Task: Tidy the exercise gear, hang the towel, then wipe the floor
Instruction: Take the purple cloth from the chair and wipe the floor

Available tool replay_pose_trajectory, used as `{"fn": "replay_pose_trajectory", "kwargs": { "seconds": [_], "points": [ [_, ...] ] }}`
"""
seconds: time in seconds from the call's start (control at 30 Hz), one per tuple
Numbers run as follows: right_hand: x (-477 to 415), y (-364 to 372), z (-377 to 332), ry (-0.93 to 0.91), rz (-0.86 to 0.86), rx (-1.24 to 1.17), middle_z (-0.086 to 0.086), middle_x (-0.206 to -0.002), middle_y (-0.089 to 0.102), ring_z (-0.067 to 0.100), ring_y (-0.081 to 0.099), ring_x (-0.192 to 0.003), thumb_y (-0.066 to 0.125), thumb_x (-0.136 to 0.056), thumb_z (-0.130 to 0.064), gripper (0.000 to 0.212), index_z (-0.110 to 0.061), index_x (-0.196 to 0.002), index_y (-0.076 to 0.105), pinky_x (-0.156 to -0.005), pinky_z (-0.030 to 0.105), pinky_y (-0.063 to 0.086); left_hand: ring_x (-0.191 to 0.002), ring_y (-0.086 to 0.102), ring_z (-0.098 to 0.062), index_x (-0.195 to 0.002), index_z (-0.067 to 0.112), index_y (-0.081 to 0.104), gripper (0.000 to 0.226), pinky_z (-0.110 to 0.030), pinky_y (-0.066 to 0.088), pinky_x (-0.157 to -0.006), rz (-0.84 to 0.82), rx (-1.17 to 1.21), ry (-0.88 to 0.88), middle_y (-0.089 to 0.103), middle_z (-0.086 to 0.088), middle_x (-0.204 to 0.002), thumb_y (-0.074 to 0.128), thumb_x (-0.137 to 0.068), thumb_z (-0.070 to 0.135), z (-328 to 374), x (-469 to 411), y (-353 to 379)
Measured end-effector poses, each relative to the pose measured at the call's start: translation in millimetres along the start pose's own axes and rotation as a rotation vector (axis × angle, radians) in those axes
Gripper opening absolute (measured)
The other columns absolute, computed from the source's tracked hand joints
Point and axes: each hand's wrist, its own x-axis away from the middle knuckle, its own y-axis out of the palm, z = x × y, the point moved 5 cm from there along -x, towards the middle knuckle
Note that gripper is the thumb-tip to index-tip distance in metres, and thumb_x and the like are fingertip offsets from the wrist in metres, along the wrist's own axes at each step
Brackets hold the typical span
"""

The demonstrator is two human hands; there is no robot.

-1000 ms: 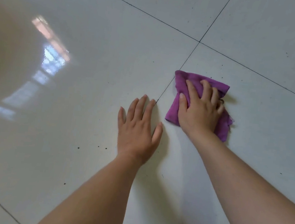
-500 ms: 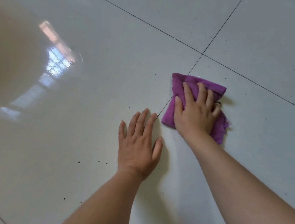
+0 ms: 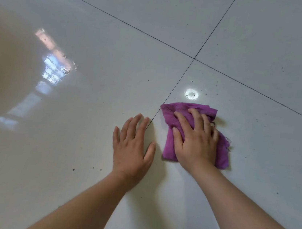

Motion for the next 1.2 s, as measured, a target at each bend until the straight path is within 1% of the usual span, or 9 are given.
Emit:
{"fn": "replay_pose_trajectory", "kwargs": {
  "seconds": [0.27, 0.43, 0.53, 0.6, 0.67, 0.8, 0.87, 1.07, 1.2],
  "points": [
    [-3, 3, 3, 0.026, 0.010, 0.011, -0.001, -0.140, 0.044, 0.023, 0.034, -0.125, 0.036, -0.087, -0.048, 0.045, -0.037, -0.128, 0.051, -0.096, 0.043, 0.025, -0.143, 0.001, -0.016, -0.147, 0.035, 0.014, 0.064, -0.042, -0.004, -0.116, 0.017, -0.135, 0.029, 0.010, 0.005, -0.157, 0.016, -0.086, 0.055, -11, -67, -6],
    [-51, 2, 17, 0.300, 0.084, -0.034, 0.001, -0.145, 0.038, 0.025, 0.030, -0.131, 0.038, -0.089, -0.046, 0.044, -0.034, -0.131, 0.048, -0.099, 0.046, 0.023, -0.143, -0.001, -0.014, -0.146, 0.037, 0.014, 0.062, -0.040, -0.005, -0.115, 0.015, -0.134, 0.017, 0.009, 0.007, -0.157, 0.016, -0.087, 0.055, -14, -66, -6],
    [-99, 3, 24, 0.377, 0.016, -0.045, -0.001, -0.151, 0.026, 0.024, 0.019, -0.137, 0.039, -0.093, -0.045, 0.045, -0.035, -0.137, 0.040, -0.106, 0.048, 0.017, -0.143, 0.000, -0.014, -0.146, 0.037, 0.014, 0.062, -0.040, -0.005, -0.116, 0.004, -0.120, 0.016, 0.010, 0.007, -0.157, 0.016, -0.088, 0.055, -13, -68, -6],
    [-120, 7, 20, 0.335, -0.016, -0.021, -0.001, -0.152, 0.024, 0.024, 0.017, -0.138, 0.036, -0.094, -0.046, 0.046, -0.035, -0.139, 0.037, -0.107, 0.048, 0.016, -0.142, 0.000, -0.014, -0.146, 0.037, 0.015, 0.061, -0.040, -0.005, -0.116, 0.002, -0.120, 0.015, 0.011, 0.006, -0.157, 0.018, -0.088, 0.055, -13, -68, -6],
    [-121, 8, 9, 0.199, -0.019, -0.011, 0.000, -0.149, 0.030, 0.025, 0.024, -0.136, 0.034, -0.092, -0.046, 0.047, -0.035, -0.137, 0.041, -0.104, 0.048, 0.019, -0.142, 0.001, -0.014, -0.146, 0.036, 0.016, 0.061, -0.040, -0.005, -0.115, 0.001, -0.128, 0.018, 0.012, 0.006, -0.157, 0.018, -0.088, 0.054, -13, -69, -5],
    [-65, 3, 4, -0.083, -0.004, 0.020, 0.000, -0.140, 0.046, 0.025, 0.036, -0.125, 0.037, -0.087, -0.046, 0.044, -0.036, -0.127, 0.052, -0.097, 0.042, 0.025, -0.143, 0.006, -0.016, -0.146, 0.036, 0.019, 0.061, -0.040, -0.004, -0.115, -0.003, -0.141, 0.014, 0.014, 0.005, -0.156, 0.020, -0.088, 0.054, -14, -70, -5],
    [-45, 2, 12, -0.092, -0.017, 0.026, -0.001, -0.139, 0.046, 0.023, 0.036, -0.124, 0.037, -0.087, -0.046, 0.043, -0.037, -0.127, 0.052, -0.097, 0.041, 0.025, -0.143, 0.005, -0.016, -0.146, 0.036, 0.017, 0.060, -0.040, -0.004, -0.115, -0.008, -0.143, 0.012, 0.014, 0.005, -0.156, 0.020, -0.088, 0.054, -14, -70, -5],
    [-97, 8, 10, 0.184, 0.023, 0.019, 0.002, -0.142, 0.042, 0.028, 0.035, -0.128, 0.032, -0.088, -0.049, 0.048, -0.032, -0.130, 0.050, -0.099, 0.049, 0.028, -0.143, 0.002, -0.015, -0.146, 0.036, 0.016, 0.061, -0.039, -0.006, -0.115, -0.006, -0.138, 0.013, 0.013, 0.006, -0.156, 0.019, -0.088, 0.054, -14, -70, -5],
    [-60, 3, 9, -0.035, 0.002, 0.042, 0.001, -0.141, 0.044, 0.026, 0.036, -0.127, 0.034, -0.088, -0.047, 0.046, -0.034, -0.130, 0.050, -0.100, 0.045, 0.026, -0.142, 0.005, -0.016, -0.146, 0.036, 0.019, 0.061, -0.041, -0.002, -0.115, -0.004, -0.144, 0.019, 0.016, 0.004, -0.156, 0.020, -0.088, 0.055, -14, -70, -4]
  ]
}}
